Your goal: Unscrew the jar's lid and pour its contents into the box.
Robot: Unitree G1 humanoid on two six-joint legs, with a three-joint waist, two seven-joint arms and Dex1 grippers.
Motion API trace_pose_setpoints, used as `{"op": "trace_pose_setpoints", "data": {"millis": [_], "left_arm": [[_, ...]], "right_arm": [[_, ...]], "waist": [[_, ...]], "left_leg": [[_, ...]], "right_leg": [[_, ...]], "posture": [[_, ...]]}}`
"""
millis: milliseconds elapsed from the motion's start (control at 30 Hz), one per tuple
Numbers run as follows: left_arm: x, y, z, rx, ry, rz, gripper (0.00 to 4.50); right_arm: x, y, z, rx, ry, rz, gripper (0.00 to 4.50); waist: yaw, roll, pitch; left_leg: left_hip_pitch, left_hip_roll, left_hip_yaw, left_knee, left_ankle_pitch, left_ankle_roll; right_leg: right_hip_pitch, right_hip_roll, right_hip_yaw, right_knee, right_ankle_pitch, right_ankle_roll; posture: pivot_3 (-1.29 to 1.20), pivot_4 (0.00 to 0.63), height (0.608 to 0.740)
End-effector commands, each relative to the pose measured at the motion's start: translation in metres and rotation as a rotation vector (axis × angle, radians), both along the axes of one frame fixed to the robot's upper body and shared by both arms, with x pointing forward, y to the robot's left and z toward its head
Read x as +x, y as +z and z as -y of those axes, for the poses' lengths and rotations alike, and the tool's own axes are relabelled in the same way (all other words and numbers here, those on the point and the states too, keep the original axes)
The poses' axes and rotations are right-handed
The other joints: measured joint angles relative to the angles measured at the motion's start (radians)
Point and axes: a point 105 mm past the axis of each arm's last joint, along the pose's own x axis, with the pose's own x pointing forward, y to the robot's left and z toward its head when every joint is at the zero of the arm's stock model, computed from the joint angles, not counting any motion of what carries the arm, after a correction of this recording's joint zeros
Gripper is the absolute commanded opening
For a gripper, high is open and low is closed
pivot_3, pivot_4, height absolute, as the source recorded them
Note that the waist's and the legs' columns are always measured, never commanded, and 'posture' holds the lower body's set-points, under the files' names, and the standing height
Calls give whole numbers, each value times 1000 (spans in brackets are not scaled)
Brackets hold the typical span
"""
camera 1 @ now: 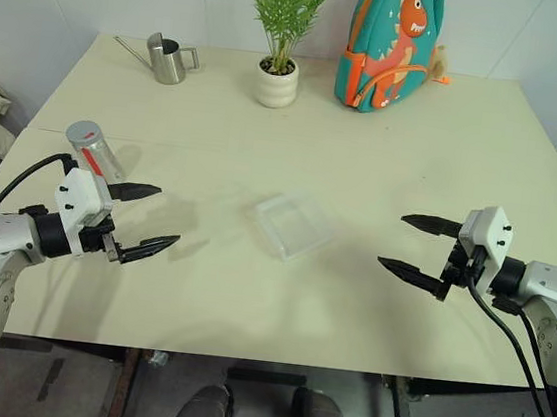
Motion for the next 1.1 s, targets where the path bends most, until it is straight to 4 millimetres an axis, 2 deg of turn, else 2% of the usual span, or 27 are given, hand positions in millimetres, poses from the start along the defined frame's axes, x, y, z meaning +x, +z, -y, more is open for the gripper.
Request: {"op": "trace_pose_setpoints", "data": {"millis": [33, 133, 267, 433, 567, 633, 733, 900, 1100], "left_arm": [[-2, 11, -3, 13, 18, 59, 4468], [-6, 8, -6, 18, 41, 62, 4468], [-14, -2, -19, -2, 147, 54, 4468], [-29, -20, -62, -164, 576, 118, 4468], [-29, -24, -77, -281, 849, 186, 4468], [-20, -28, -82, -362, 978, 212, 4468], [-5, -36, -78, -406, 1046, 210, 4468], [26, -33, -62, -428, 1029, 223, 4468], [52, -19, -73, -447, 1145, 312, 4468]], "right_arm": [[2, 7, -4, 5, 23, 40, 4500], [4, 3, -7, 10, 40, 32, 4500], [5, 3, -19, 21, 90, 31, 4500], [8, 21, -55, 72, 229, 61, 4500], [11, 39, -85, 123, 319, 82, 4500], [15, 49, -103, 169, 345, 97, 4500], [16, 54, -123, 184, 378, 115, 4500], [13, 57, -143, 228, 394, 126, 4500], [12, 59, -156, 277, 380, 139, 4500]], "waist": [[0, 0, 0], [-2, 0, 0], [-5, 0, 0], [-8, 0, 0], [11, 0, 0], [23, 0, 0], [28, -1, 0], [22, -2, -1], [15, -2, -1]], "left_leg": [[0, 0, 0, 0, 0, 0], [0, 0, 0, 0, 0, 0], [0, 1, 1, -1, -1, 0], [1, 1, 3, 0, -1, 0], [1, 1, 1, 1, -1, 0], [1, 1, 0, 2, -1, 0], [1, 1, -1, 3, 0, 1], [0, -1, 1, 5, 2, -1], [0, 1, 2, 3, 2, -3]], "right_leg": [[0, 0, 0, 0, 0, 0], [0, 0, 0, 0, 0, 0], [-1, 0, 1, -1, 0, 0], [-1, 0, 3, 0, 0, 0], [0, 1, 2, 1, 1, 0], [0, 2, 1, 1, 3, 0], [1, 3, 1, 1, 5, 0], [1, 3, 2, 1, 8, 1], [-1, 8, 4, 1, 8, 1]], "posture": [[0, 150, 740], [0, 150, 740], [0, 150, 740], [0, 150, 740], [0, 150, 740], [0, 150, 740], [0, 150, 740], [0, 150, 740], [0, 150, 740]]}}
